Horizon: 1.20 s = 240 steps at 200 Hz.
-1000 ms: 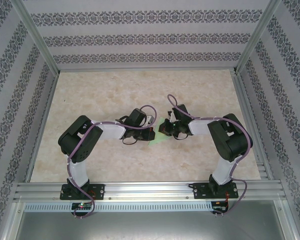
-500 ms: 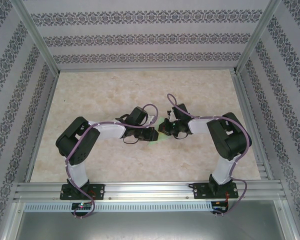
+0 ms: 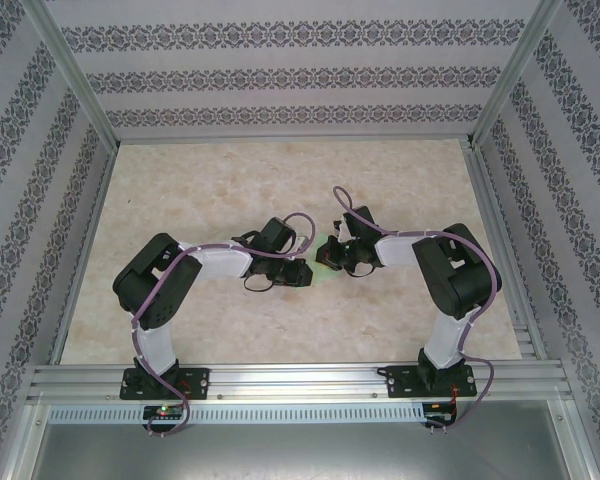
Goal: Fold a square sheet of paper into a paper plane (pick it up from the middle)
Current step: Fourth fold the wing at the center of the table.
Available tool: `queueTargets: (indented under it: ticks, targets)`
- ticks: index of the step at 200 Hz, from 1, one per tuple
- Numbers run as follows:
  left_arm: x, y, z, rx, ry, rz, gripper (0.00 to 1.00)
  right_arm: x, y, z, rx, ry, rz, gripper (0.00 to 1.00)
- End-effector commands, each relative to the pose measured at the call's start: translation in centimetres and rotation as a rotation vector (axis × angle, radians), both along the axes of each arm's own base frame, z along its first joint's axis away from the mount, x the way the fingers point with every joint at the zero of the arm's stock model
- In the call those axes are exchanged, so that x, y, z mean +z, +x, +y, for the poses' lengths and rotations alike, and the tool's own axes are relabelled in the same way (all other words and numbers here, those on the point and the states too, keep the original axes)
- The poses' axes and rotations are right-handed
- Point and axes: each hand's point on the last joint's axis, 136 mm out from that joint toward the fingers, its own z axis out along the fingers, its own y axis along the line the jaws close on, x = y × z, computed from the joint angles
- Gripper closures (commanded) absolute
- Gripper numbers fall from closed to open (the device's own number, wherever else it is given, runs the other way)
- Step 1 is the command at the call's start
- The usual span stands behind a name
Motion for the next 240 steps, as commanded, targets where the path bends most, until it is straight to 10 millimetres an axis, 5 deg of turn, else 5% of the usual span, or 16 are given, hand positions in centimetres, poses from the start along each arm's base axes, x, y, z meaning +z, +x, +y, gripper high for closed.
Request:
queueTargets:
  ticks: [1,96,167,211,240]
  targets:
    - [-1.7,-0.7,1.1,-0.005,0.082,0.009,0.83,-5.3,-2.6,-3.4,-0.041,-0.185,0.141,1.0]
    - [-2.3,-0.9,2.3,0.005,0.121,0.0,0.87,-5.9,-3.1,-4.0,-0.032,-0.221,0.161,1.0]
    - [-3.0,-2.8,5.2,0.025,0.121,0.042,0.95,-6.3,-3.5,-4.3,-0.023,-0.244,0.176,1.0]
    - [-1.7,-3.8,5.9,-0.001,0.109,0.018,0.97,-6.2,-3.4,-4.4,-0.022,-0.252,0.172,1.0]
    - [1.3,-2.5,4.2,-0.011,0.005,-0.058,0.97,-6.1,-3.3,-4.3,-0.023,-0.249,0.17,1.0]
